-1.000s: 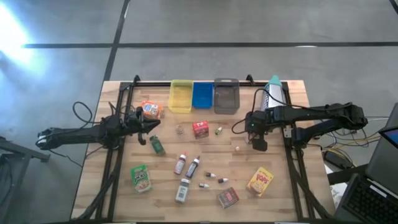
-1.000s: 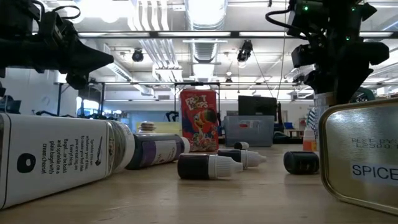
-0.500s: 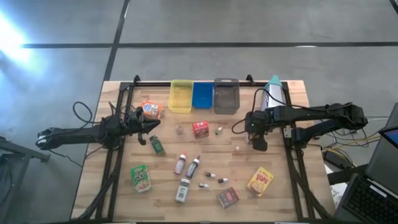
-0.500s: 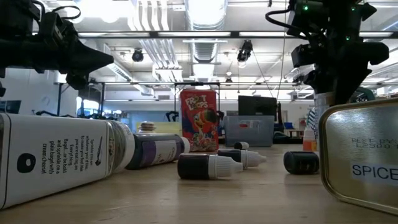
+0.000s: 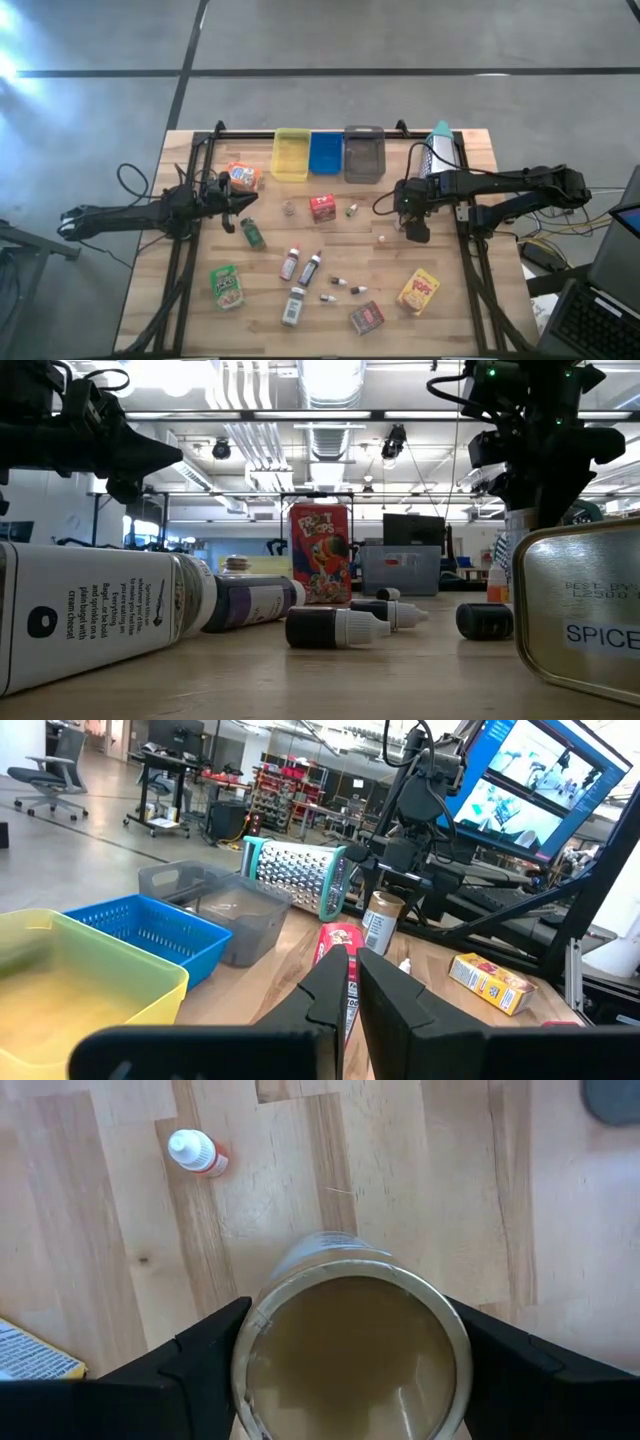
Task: Pick & Place Kitchen Items
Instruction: Put the gold seasoning bottle into the black bin
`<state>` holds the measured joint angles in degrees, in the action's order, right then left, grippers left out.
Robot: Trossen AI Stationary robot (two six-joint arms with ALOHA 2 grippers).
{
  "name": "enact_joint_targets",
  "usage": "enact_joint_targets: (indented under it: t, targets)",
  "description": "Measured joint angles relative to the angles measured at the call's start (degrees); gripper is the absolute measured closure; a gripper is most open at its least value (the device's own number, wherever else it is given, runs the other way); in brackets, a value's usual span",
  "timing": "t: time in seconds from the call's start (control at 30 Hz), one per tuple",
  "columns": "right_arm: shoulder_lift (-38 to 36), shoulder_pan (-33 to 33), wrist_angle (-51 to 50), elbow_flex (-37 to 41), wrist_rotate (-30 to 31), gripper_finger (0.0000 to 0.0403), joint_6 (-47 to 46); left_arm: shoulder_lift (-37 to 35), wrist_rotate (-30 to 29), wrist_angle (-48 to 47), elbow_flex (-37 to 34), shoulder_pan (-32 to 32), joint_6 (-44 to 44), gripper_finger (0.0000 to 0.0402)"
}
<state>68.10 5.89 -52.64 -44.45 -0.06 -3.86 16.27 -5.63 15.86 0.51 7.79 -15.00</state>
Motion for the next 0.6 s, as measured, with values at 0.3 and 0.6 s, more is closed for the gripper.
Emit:
enact_joint_targets:
  t: [0.3,0.6]
  targets:
    - [0.0,0.0,-0.02,0.0,0.03,0.0114,0.01,-0.02,0.0,-0.12,0.0,0.0,0.0,0.0371]
    - [0.0,0.0,0.09,0.0,0.03,0.0122,0.0,0.0,0.0,-0.15,0.0,0.0,0.0,0.0371]
